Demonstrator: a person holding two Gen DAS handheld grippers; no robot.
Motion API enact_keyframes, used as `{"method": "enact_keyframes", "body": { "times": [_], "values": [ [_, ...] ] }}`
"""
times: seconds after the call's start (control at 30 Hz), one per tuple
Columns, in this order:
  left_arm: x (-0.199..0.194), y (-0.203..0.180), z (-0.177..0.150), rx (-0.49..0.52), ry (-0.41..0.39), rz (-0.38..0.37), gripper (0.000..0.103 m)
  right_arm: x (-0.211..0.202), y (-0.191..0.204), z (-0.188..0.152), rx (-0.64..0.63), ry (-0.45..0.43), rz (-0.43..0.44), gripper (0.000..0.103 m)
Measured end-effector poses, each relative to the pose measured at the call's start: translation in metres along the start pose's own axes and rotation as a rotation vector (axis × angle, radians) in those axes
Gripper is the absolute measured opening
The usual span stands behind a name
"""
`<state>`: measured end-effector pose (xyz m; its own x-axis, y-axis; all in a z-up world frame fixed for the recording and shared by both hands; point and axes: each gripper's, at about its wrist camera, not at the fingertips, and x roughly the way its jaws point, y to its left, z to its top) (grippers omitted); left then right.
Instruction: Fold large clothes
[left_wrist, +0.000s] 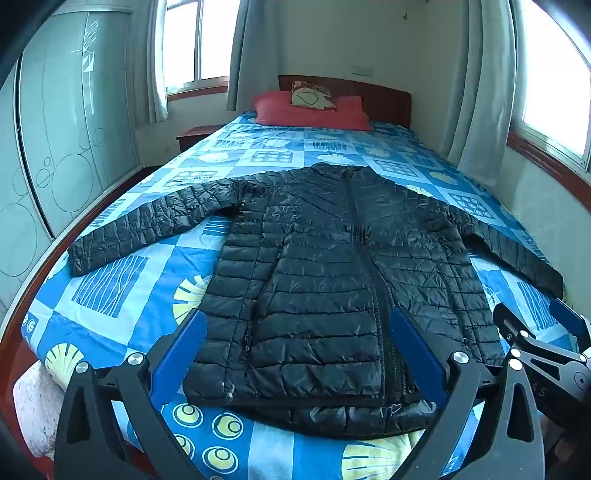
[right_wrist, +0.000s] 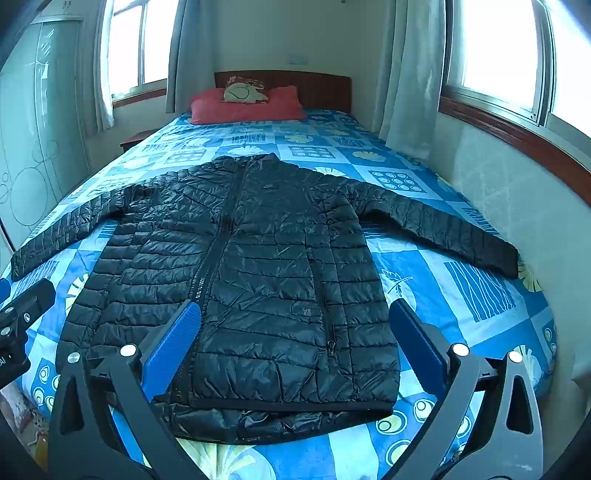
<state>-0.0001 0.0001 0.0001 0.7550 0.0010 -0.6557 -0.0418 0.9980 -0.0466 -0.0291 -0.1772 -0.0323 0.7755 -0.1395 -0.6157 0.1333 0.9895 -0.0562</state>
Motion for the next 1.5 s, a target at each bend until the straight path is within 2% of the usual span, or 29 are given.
{"method": "enact_keyframes", "body": {
  "times": [1.5],
  "values": [
    [0.000,0.005,-0.007,0.000,0.019,0.007,0.098,-0.004,0.010,-0.005,-0.026,0.023,-0.006,0.101]
  ]
}}
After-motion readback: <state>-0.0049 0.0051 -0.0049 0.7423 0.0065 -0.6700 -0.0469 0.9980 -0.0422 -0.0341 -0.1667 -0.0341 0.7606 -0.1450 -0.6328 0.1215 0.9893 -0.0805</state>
